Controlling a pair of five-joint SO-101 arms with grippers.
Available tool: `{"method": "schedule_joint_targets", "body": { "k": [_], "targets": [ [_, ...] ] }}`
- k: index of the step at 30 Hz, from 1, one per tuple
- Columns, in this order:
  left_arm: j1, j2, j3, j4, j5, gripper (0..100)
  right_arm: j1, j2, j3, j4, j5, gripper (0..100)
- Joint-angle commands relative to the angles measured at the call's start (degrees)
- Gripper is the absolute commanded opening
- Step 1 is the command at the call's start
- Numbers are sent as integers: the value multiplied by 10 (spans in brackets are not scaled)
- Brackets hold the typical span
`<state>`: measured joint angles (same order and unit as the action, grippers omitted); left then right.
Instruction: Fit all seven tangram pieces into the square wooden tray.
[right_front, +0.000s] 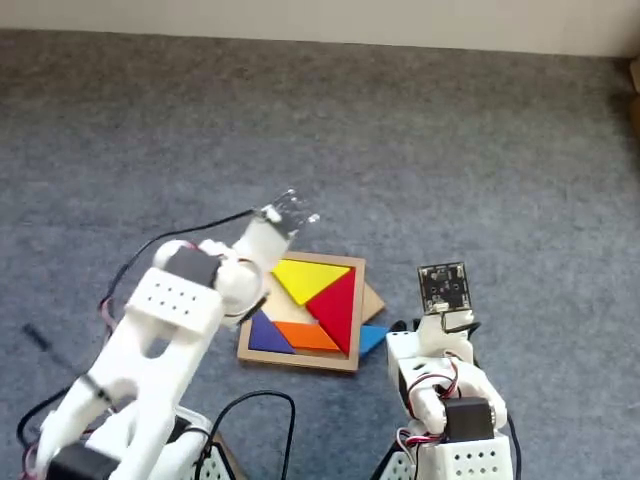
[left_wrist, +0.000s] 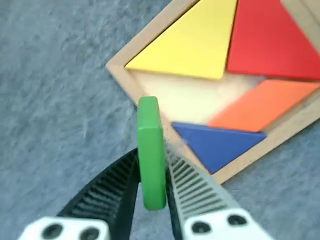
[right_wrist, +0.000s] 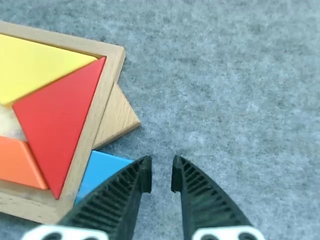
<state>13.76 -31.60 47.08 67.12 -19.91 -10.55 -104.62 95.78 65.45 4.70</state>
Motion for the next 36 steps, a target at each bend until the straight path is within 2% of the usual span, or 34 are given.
{"method": "schedule_joint_targets", "body": {
  "k": [1,8,15,21,24,29,36],
  "targets": [
    [53,79,-79,-18,28,5,7,-6,56,-9,-3,77],
    [123,186,-114,-51,28,5,7,-6,56,-11,-3,77],
    [123,240,-109,-63,29,5,7,-6,56,-12,-3,77],
    [124,232,-93,-62,85,8,7,-6,56,-12,-3,77],
    [121,213,-95,-30,88,26,7,-6,56,-12,-3,77],
    [122,185,-89,8,89,127,7,-6,56,-12,-3,77],
    [122,178,-77,11,90,139,7,-6,56,-13,-3,77]
  ]
}}
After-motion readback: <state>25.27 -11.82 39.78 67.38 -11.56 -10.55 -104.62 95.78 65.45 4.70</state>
